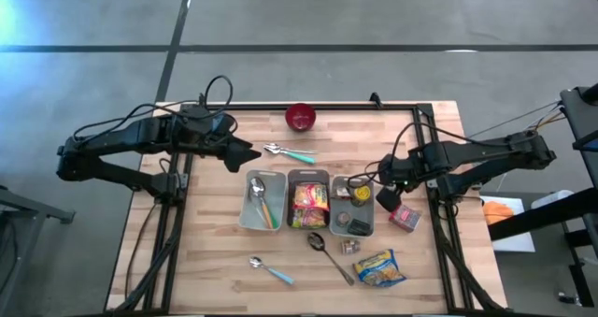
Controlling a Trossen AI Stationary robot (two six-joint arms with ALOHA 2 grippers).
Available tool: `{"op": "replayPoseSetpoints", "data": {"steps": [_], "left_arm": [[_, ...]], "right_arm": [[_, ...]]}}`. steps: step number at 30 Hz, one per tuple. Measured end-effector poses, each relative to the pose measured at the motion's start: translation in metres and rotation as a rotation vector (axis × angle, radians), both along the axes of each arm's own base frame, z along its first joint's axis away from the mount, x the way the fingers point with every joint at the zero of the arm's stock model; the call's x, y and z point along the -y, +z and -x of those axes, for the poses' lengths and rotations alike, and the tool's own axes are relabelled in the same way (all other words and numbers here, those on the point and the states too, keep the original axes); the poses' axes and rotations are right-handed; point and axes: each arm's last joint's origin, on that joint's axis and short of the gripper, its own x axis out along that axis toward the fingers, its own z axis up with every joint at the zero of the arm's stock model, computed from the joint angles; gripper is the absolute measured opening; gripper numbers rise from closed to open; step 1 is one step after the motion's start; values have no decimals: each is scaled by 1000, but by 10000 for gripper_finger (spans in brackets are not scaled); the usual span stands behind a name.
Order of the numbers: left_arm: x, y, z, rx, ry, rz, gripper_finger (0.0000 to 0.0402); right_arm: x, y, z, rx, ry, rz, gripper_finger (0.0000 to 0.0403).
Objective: Pick & Place Food Item
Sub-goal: Put the red seasoning can into the right gray bin
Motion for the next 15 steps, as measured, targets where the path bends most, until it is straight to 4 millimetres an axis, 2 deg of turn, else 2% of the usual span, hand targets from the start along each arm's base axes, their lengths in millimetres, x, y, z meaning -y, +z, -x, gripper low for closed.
{"op": "replayPoseSetpoints", "data": {"steps": [5, 10, 15], "left_arm": [[0, 0, 0, -1, -1, -1, 305], [0, 0, 0, -1, -1, -2, 305], [0, 0, 0, -1, -2, -3, 305]], "right_arm": [[-2, 0, 0, -4, 22, -36, 391], [-3, -4, 3, -32, 32, -31, 398], [-6, -18, 14, -155, 37, -46, 398]]}}
